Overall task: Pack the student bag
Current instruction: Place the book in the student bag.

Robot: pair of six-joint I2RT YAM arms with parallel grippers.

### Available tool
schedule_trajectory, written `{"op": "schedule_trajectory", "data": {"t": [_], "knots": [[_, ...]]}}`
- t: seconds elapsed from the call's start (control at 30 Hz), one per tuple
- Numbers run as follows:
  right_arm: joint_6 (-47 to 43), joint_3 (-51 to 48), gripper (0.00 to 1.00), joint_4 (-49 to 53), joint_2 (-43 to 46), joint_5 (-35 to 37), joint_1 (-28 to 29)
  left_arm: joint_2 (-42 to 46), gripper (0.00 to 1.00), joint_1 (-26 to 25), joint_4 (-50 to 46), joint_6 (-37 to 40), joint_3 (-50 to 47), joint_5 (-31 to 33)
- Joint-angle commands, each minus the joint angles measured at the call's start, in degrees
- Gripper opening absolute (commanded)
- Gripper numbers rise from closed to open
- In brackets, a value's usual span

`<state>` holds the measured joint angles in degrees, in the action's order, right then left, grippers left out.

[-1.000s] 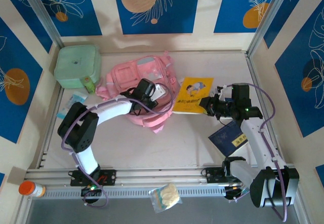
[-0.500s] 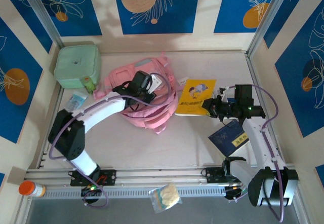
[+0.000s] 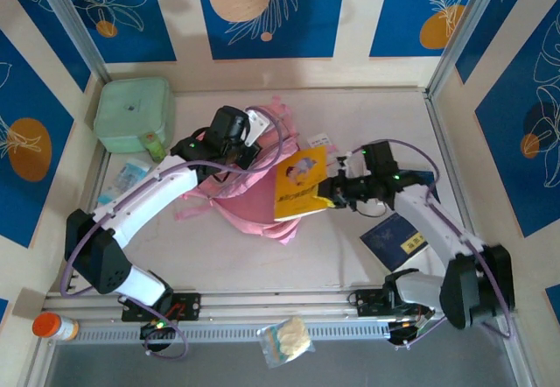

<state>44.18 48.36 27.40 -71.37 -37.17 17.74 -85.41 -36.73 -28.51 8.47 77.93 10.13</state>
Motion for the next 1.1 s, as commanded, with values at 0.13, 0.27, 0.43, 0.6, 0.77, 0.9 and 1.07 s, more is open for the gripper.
{"op": "schedule_trajectory", "data": {"t": [0.13,0.27,0.43,0.6,0.77,0.9,1.07], "knots": [[-0.3,8.7,0.00,-17.5,-14.0,5.1,9.6,2.6,0.00,1.0,2.0,0.8,7.2,-2.0],[1.2,12.2,0.00,-25.3,-22.9,5.6,10.5,2.8,0.00,2.6,3.8,-0.2,6.8,-5.3],[1.7,17.0,0.01,-30.8,-32.8,8.5,12.6,2.7,0.00,3.9,3.9,-1.3,7.3,-8.2],[-0.3,23.0,0.21,-27.9,-40.5,12.3,12.9,2.5,0.00,4.6,3.9,-1.4,6.9,-7.9],[-2.0,24.1,0.48,-20.3,-40.0,16.4,12.6,2.5,0.00,5.1,4.6,-2.0,6.0,-8.2],[-0.8,19.4,0.55,-12.3,-33.4,25.0,12.5,2.6,0.00,5.6,5.0,-2.4,5.7,-8.6],[1.6,16.6,0.52,-6.8,-30.0,25.0,13.8,2.6,0.00,5.8,5.2,-2.6,5.9,-9.7]]}}
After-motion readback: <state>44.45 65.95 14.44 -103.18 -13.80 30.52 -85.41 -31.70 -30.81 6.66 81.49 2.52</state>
